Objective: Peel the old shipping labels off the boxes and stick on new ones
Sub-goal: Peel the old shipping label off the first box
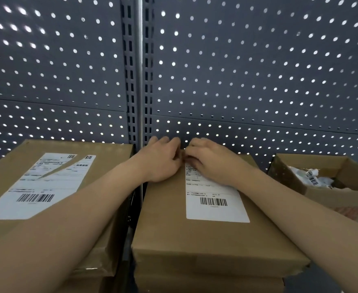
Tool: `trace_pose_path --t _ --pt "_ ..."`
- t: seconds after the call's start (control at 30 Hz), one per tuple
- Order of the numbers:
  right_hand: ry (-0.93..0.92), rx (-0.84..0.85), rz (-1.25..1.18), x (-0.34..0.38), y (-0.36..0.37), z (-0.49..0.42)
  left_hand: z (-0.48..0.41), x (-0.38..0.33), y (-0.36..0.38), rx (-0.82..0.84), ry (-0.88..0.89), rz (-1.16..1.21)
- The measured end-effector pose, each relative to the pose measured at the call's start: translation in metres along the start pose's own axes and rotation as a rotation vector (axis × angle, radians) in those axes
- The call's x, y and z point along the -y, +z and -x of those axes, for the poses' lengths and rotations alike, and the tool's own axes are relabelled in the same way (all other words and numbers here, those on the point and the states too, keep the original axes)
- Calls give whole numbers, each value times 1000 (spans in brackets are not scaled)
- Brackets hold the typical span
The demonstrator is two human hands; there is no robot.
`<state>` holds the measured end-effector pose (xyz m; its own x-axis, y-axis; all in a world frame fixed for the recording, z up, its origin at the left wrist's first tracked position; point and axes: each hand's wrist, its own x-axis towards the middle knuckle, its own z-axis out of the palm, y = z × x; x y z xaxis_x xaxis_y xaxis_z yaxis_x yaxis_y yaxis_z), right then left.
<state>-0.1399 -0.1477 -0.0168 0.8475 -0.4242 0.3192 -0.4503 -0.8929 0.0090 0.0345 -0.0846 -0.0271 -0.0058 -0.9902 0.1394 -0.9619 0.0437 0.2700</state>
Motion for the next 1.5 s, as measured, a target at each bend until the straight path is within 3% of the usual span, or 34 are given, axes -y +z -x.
trace_pose_path --t 0.13,0.33,0.93,1.13,1.27,1.5 --pt "-56 -63 172 1 11 1 0 2 0 -4 29 39" --pt "-5 -62 25 -3 7 7 1 7 1 -11 32 88" --pt "33 -36 -88 -7 7 11 14 4 -9 -42 26 173" --pt "50 -42 -49 -2 5 15 17 1 -9 -55 28 94" --pt "62 -33 -47 2 1 17 21 -5 -9 -42 96 -79" --pt "110 15 -92 4 -1 16 18 2 -25 82 169 -206"
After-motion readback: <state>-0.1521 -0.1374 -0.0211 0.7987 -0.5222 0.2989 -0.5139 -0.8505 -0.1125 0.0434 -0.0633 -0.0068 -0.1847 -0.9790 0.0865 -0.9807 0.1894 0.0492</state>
